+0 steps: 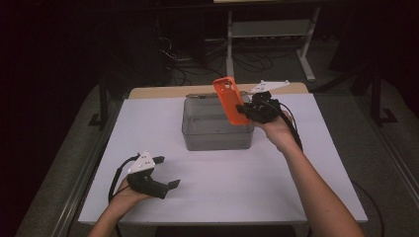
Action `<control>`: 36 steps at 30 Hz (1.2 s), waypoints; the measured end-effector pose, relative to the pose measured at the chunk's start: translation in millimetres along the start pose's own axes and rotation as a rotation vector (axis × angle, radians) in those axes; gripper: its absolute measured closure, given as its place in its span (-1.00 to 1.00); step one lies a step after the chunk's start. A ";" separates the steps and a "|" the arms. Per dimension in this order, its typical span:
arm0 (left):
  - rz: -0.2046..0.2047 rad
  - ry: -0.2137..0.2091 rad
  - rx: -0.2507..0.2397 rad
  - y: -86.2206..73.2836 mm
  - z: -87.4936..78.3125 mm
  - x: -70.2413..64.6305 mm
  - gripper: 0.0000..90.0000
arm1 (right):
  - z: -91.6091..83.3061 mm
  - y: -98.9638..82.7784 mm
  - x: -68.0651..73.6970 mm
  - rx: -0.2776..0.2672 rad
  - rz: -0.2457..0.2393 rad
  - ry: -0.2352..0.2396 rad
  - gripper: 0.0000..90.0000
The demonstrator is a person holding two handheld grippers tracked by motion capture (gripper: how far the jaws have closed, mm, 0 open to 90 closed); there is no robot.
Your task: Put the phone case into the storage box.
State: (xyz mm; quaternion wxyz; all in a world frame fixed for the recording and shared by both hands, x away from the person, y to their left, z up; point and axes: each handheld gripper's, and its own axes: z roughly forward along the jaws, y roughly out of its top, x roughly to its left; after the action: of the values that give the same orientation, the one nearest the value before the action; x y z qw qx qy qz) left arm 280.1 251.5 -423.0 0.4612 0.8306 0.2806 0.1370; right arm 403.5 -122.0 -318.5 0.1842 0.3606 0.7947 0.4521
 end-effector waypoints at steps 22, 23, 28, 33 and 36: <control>0.003 0.004 -0.018 0.5 -1.5 -0.1 -1.00 | 24.0 7.6 -8.9 0.175 0.010 -0.055 0.82; 0.001 0.004 -0.018 0.5 -1.3 -0.2 -1.00 | 25.5 8.3 -8.9 0.185 0.010 -0.057 0.82; 0.003 0.003 -0.019 0.8 -1.5 -0.1 -1.00 | 34.2 10.7 -9.6 0.253 0.008 -0.055 0.82; 0.002 0.001 -0.019 0.7 -1.2 -0.1 -1.00 | 41.1 11.1 -10.7 0.295 0.002 -0.049 0.82; 0.004 0.001 -0.018 0.8 -1.3 -0.1 -1.00 | 44.4 11.5 -11.1 0.320 0.007 -0.050 0.82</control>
State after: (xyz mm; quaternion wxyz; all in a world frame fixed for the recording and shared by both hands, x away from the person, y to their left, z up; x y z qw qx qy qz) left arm 279.7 251.9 -421.6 0.4685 0.8268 0.2776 0.1408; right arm 443.1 -100.4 -332.3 0.1426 0.3990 0.8506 0.3115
